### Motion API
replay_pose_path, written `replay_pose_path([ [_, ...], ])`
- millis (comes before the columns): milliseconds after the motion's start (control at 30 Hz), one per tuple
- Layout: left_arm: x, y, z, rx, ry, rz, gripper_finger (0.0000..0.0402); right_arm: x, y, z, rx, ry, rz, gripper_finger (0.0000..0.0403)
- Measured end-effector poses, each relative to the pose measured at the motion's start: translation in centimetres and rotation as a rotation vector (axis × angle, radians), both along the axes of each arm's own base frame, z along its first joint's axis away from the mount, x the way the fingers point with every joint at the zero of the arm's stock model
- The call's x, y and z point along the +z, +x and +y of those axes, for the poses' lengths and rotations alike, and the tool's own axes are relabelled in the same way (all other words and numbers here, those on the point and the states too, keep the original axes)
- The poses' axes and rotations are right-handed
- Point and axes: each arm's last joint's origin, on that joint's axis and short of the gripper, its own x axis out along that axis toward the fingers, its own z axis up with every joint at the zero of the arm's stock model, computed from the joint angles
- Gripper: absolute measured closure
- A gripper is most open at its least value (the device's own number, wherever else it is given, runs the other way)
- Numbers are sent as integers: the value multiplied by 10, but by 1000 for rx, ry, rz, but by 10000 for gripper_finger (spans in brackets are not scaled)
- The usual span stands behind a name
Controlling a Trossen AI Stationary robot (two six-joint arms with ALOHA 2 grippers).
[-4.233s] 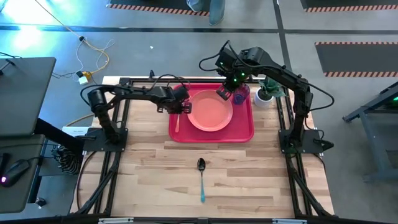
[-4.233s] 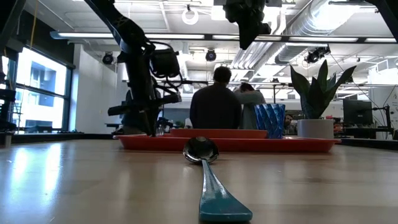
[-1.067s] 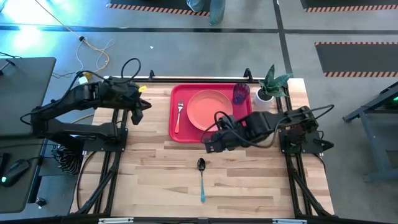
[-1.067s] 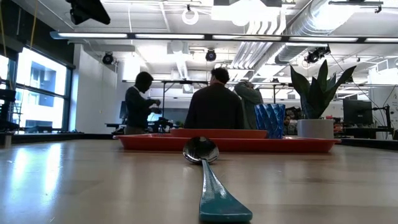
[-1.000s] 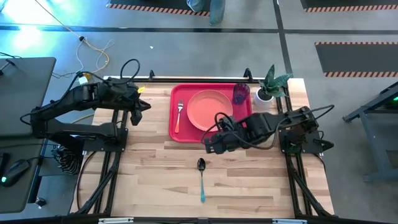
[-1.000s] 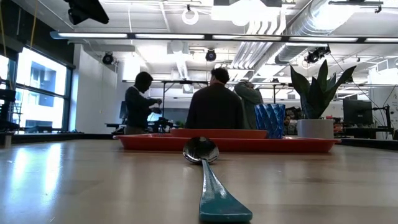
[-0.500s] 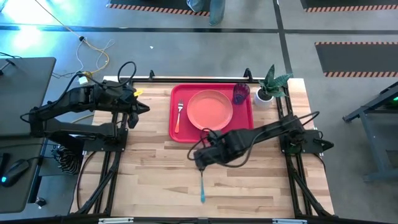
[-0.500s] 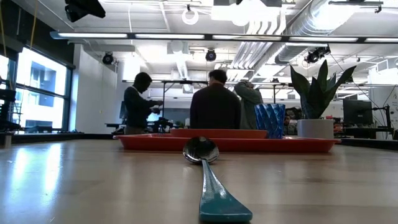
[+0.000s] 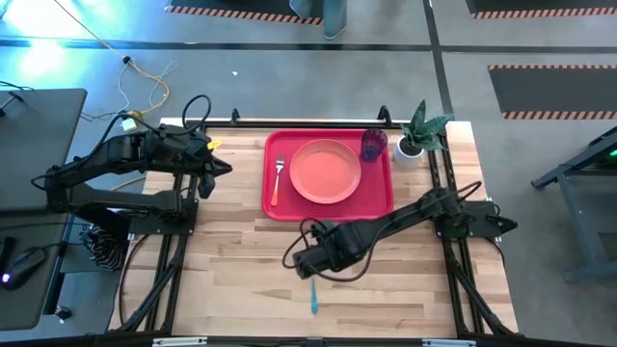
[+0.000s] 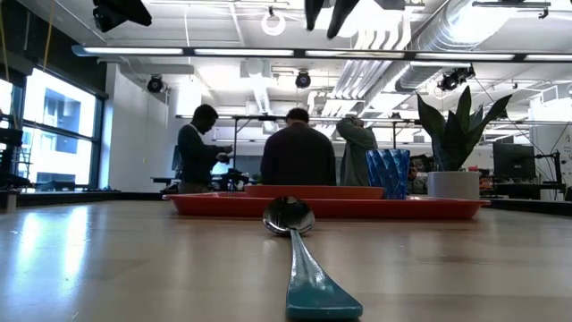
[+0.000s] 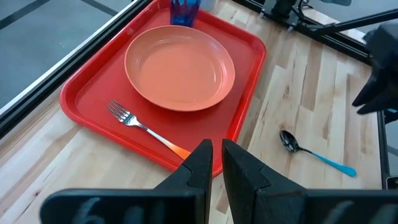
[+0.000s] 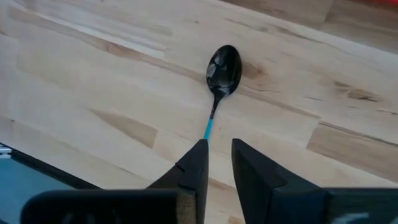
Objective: Pick and place plate/cup/fork/spoon on tray
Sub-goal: Put the black spoon beside the orange fork on the tray
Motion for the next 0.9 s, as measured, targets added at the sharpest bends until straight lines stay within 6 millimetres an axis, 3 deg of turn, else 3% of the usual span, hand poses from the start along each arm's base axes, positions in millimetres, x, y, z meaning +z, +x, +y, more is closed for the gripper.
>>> replay_pose_path([
  [300, 0, 0, 0, 0, 0, 0, 377, -31, 16, 8, -14, 7, 34, 278],
  [733, 0, 0, 0, -1, 1, 0, 377, -95, 41, 20, -12, 68, 106, 274],
  [900, 0, 0, 0, -1, 1, 0, 377, -106, 44, 21, -15, 69, 121, 274],
])
